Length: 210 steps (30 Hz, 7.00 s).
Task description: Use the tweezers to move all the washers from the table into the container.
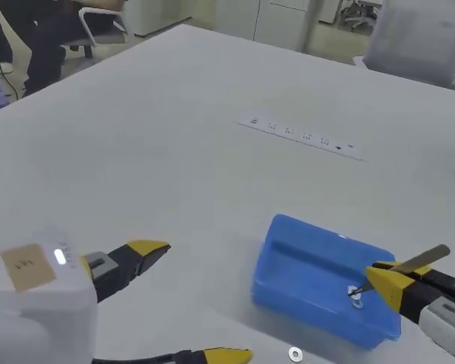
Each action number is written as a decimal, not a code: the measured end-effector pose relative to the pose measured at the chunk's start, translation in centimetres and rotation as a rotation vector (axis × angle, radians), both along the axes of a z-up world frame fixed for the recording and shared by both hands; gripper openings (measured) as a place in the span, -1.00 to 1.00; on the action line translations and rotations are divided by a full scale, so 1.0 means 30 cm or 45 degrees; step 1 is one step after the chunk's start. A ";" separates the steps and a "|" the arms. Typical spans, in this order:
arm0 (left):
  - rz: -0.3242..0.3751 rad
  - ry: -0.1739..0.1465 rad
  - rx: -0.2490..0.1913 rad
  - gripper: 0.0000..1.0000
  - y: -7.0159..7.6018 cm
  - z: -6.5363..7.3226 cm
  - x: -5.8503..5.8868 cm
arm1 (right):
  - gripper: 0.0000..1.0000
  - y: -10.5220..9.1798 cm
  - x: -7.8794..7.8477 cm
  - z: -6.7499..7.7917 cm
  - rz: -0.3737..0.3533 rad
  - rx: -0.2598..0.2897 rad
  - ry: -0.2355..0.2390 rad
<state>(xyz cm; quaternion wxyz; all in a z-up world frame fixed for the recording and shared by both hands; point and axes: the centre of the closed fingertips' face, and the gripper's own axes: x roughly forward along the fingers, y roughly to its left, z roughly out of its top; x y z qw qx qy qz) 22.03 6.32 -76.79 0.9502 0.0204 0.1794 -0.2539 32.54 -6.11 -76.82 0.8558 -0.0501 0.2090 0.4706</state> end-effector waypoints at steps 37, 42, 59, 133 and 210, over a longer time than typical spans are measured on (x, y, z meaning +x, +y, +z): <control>-0.006 0.010 0.000 0.54 0.001 -0.008 0.000 | -0.93 0.014 0.089 -0.206 0.064 -0.170 0.111; -0.005 0.008 0.000 0.54 0.001 -0.006 -0.001 | -0.92 0.012 0.081 -0.195 0.076 -0.171 0.086; -0.013 0.011 0.005 0.53 -0.003 -0.008 -0.006 | -0.92 0.040 0.021 -0.007 0.075 -0.033 -0.041; -0.028 0.008 0.027 0.49 -0.007 -0.006 -0.003 | -0.94 0.018 -0.272 -0.221 0.104 -0.056 0.237; -0.015 0.010 0.006 0.46 -0.004 -0.005 -0.005 | -0.94 0.070 0.097 -0.135 -0.052 0.050 0.187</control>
